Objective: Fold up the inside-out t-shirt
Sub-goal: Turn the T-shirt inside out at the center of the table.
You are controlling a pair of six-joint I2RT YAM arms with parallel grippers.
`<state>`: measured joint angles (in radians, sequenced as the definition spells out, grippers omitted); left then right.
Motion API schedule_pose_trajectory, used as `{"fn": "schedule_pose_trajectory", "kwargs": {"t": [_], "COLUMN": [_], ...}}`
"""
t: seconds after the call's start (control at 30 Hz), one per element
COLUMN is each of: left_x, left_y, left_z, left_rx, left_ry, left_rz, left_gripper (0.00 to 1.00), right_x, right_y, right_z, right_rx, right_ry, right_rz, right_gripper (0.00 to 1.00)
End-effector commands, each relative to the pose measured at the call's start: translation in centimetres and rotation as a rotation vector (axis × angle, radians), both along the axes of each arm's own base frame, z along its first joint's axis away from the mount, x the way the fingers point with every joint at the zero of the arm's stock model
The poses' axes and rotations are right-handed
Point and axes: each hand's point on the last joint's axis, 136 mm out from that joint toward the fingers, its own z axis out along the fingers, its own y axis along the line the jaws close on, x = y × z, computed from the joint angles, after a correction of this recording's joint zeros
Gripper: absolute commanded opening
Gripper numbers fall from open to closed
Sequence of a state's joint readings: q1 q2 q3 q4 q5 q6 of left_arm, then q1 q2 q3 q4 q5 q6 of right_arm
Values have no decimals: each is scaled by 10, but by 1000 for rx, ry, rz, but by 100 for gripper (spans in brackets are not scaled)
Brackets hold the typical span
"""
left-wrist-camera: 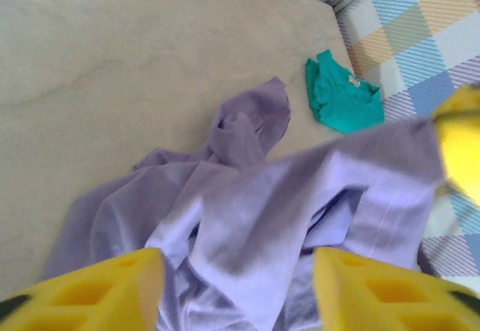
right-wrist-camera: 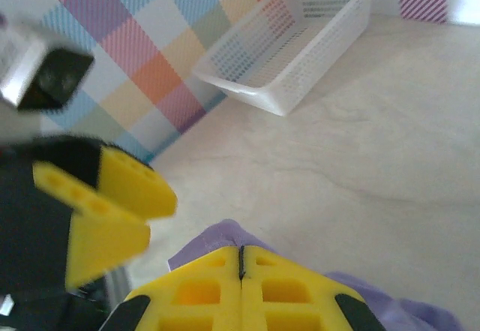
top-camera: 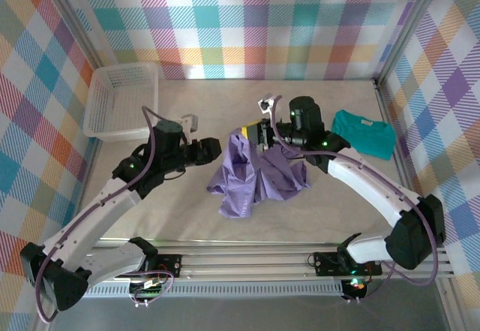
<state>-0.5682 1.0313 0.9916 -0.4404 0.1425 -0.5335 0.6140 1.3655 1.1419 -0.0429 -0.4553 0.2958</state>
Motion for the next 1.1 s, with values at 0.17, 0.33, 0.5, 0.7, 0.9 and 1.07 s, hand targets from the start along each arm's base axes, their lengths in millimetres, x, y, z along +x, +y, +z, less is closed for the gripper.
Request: {"fn": "schedule_pose_trajectory", "kwargs": {"t": [0.17,0.33,0.5,0.7,0.9,1.07], "left_x": [-8,3,-3,-52,-73,-63], "left_y": [-25,-43,-68,-57,-56,-59], "left_z": [-36,-48,-13,59,86,81], "left_rx": [18,8,-141,-336,-376,-311], "left_ry": [55,68,-90,-454,-565,-578], "left_rz": [-66,-112,-294,-472,-593,-595], "left_gripper": [70,49,0,0,0,0], "right_x": [3,3,15,25,21,-5], "right_y": [18,11,-17,-46,-52,-71], "right_z": [33,33,22,-7,-36,-9], "right_rx": [158,151,69,-61,-237,-256], "right_ry": [79,70,53,72,104,-63], "right_rz": [47,22,-72,-96,-45,-46], "right_gripper": [0,0,0,0,12,37]}}
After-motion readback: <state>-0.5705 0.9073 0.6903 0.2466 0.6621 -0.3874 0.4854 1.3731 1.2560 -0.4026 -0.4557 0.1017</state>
